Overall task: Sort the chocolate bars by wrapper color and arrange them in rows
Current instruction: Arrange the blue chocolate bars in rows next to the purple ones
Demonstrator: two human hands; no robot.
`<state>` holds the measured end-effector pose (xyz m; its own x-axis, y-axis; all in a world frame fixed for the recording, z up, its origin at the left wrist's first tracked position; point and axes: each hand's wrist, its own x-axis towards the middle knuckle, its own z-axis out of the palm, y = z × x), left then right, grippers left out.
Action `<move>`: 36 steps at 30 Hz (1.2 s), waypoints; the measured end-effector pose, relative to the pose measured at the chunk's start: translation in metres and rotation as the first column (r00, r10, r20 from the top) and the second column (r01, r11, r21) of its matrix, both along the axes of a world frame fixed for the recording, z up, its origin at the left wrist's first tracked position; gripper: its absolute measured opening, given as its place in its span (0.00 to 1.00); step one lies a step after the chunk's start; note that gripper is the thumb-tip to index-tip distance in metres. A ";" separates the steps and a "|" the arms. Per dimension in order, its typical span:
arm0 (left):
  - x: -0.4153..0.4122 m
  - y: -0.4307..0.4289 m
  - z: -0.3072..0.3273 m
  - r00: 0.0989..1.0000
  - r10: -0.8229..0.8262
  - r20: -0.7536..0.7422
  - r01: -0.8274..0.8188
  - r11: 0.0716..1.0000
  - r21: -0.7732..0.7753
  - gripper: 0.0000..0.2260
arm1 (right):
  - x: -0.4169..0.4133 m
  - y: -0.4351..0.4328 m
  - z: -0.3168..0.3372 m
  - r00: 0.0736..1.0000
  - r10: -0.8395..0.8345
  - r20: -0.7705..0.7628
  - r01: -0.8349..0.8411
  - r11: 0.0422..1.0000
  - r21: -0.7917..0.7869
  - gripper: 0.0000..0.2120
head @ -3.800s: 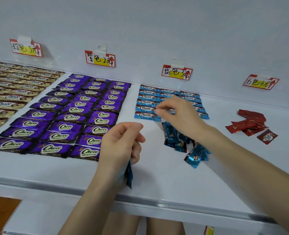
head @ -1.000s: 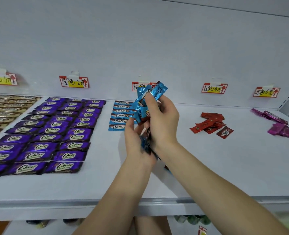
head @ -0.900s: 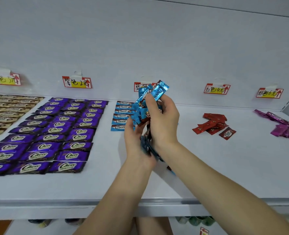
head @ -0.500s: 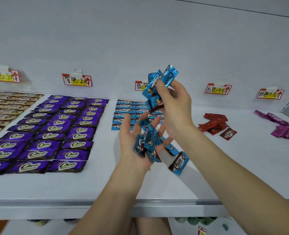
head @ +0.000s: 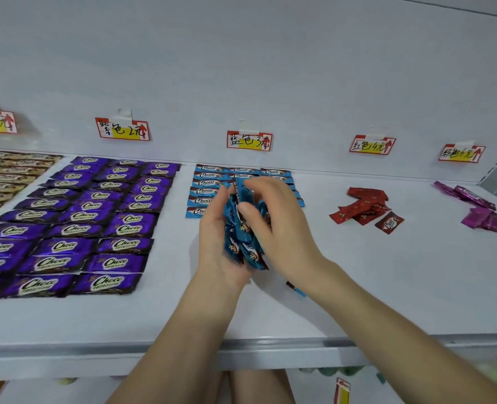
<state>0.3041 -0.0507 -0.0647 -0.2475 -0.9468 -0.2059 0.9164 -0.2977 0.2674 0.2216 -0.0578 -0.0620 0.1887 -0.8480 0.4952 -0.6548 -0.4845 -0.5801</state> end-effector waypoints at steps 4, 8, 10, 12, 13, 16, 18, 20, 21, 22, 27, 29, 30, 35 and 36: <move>-0.006 0.002 0.002 1.000 0.007 -0.029 -0.007 1.000 0.001 0.13 | 0.008 0.005 0.001 0.987 0.099 0.123 -0.105 0.993 0.051 0.14; -0.006 0.002 0.002 1.000 0.001 -0.019 -0.001 1.000 0.001 0.13 | 0.005 0.004 0.003 0.949 0.156 0.273 -0.185 0.979 0.086 0.16; -0.005 0.002 0.001 1.000 -0.006 0.000 0.006 1.000 0.013 0.13 | 0.003 0.004 0.005 0.942 0.188 0.279 -0.210 0.976 0.050 0.17; -0.005 0.001 0.001 1.000 -0.027 0.003 0.027 0.999 0.021 0.13 | -0.002 0.004 0.010 0.931 0.189 0.313 -0.205 0.979 0.017 0.16; -0.005 0.000 0.001 0.999 -0.038 0.006 0.038 0.999 0.038 0.15 | -0.006 0.003 0.014 0.920 0.176 0.352 -0.184 0.983 -0.009 0.15; -0.005 -0.002 -0.001 0.998 -0.059 -0.016 0.061 0.989 0.135 0.13 | -0.023 -0.003 0.023 0.891 0.112 0.439 -0.103 0.994 -0.044 0.11; -0.004 0.000 -0.001 0.996 -0.088 -0.010 0.088 0.977 0.194 0.12 | -0.040 -0.007 0.024 0.933 0.031 0.357 -0.055 0.997 0.058 0.09; -0.002 0.001 -0.002 0.994 -0.101 0.032 0.092 0.972 0.214 0.12 | -0.061 -0.007 0.024 0.996 0.032 0.078 -0.050 0.968 0.247 0.06; 0.000 0.001 -0.003 0.994 -0.102 0.046 0.090 0.972 0.217 0.12 | -0.072 -0.005 0.024 0.992 0.095 -0.083 -0.058 0.930 0.364 0.05; 0.002 0.001 -0.004 0.993 -0.106 0.055 0.091 0.971 0.221 0.12 | -0.081 -0.003 0.023 0.962 0.173 -0.211 -0.052 0.876 0.479 0.07; 0.007 0.004 -0.005 0.984 -0.123 0.125 0.096 0.974 0.204 0.12 | -0.097 0.011 0.013 0.867 0.260 -0.426 0.057 0.797 0.601 0.21; 0.008 0.005 -0.004 0.979 -0.117 0.169 0.081 0.975 0.207 0.13 | -0.097 0.013 0.011 0.866 0.238 -0.440 0.068 0.815 0.575 0.18; 0.009 0.006 -0.003 0.975 -0.112 0.189 0.072 0.975 0.209 0.13 | -0.097 0.014 0.010 0.866 0.238 -0.440 0.071 0.812 0.579 0.15; 0.012 0.008 -0.002 0.962 -0.079 0.261 0.031 0.982 0.185 0.10 | -0.090 0.009 0.013 0.967 0.135 -0.218 0.010 0.831 0.556 0.07; 0.012 0.009 -0.002 0.957 -0.073 0.282 0.023 0.984 0.177 0.09 | -0.085 0.006 0.011 0.984 0.072 -0.164 0.024 0.853 0.521 0.07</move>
